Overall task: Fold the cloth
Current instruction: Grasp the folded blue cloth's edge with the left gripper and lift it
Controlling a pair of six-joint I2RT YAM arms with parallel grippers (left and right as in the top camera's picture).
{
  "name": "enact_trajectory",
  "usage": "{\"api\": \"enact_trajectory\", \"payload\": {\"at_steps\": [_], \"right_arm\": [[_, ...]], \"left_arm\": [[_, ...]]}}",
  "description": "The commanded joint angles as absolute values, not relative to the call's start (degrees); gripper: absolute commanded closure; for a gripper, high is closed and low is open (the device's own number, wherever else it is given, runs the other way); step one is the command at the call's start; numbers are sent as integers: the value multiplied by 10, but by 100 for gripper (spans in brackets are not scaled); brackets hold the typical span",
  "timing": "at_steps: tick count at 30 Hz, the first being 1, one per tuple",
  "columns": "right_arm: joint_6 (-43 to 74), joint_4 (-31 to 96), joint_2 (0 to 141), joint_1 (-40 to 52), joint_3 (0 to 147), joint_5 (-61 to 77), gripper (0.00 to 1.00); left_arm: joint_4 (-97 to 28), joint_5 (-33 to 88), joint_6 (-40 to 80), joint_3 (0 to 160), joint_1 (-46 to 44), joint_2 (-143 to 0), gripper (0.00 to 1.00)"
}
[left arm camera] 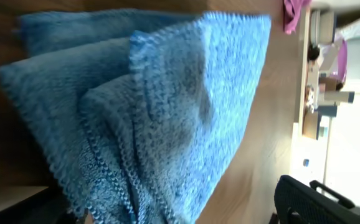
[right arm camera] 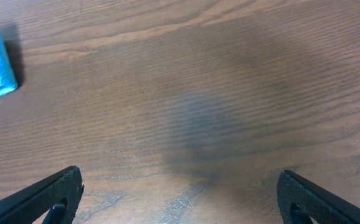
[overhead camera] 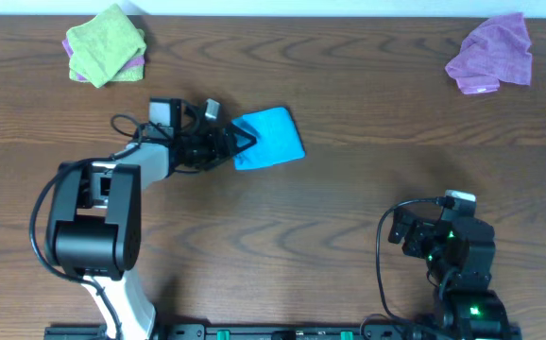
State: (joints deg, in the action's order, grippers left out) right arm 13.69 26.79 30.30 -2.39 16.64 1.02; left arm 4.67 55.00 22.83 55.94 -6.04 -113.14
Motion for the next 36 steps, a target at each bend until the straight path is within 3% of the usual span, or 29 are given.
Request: {"api": "enact_trajectory", "payload": {"at_steps": [1,7,11,17,23,28,36], "right_arm": [[148,268,300,-27,161,2,1],[147,268,300,-27,161,2,1],[147,268,300,-27,161,2,1],[147,269,300,-27,161,2,1],[147,268,300,-27,161,2,1],[147,268,300,-27,161,2,1],[147,268,300,-27,161,2,1]], "left_arm": [[33,467,248,541,-87,-1169,17],[60,384,275,541,-116,-1169,79],[84,370,275,542,-117,-1169,94],[82,371,251,565,-103,-1169,94],[-88,359,133,691,-85,-1168,94],[-255,249,36,826,-87,-1168,94],[-302,211,14,860,-88,-1170,94]]}}
